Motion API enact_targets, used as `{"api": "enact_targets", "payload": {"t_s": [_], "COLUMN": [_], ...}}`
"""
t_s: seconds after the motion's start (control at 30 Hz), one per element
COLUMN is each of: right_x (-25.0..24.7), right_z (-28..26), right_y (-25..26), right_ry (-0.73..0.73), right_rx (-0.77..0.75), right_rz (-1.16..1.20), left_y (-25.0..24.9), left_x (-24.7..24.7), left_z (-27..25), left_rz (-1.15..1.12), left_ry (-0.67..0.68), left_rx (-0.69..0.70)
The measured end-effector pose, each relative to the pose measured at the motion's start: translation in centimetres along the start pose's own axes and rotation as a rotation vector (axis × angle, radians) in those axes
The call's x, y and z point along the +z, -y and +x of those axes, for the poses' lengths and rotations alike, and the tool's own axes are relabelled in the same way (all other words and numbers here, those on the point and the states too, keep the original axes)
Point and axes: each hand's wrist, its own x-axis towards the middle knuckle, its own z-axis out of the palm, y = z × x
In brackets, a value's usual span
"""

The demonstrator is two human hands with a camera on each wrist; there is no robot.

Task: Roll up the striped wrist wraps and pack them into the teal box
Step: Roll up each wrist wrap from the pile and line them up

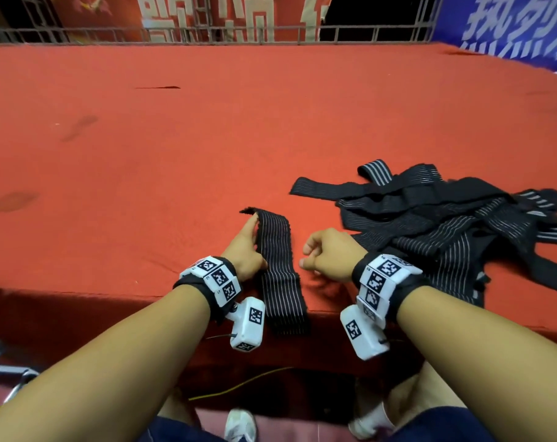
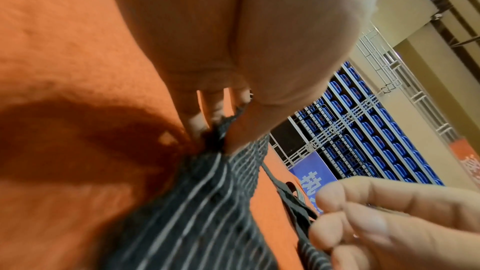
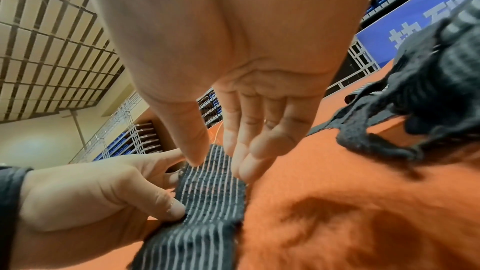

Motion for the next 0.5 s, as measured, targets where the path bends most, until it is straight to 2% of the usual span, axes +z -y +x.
{"api": "enact_targets", "payload": {"t_s": [0.23, 0.5], "right_x": [0.7, 1.7], "right_z": [4.1, 9.1], "right_y": [0.4, -0.8], "right_ry": [-0.033, 0.046], "right_rx": [-0.001, 0.028], "right_rz": [0.060, 0.083], "left_y": [-0.2, 0.2], "left_x": [-0.8, -1.6], "left_z": [3.3, 8.7], "left_rz": [-0.136, -0.239], "left_ry": [-0.186, -0.186], "left_rx": [-0.043, -0.082]}}
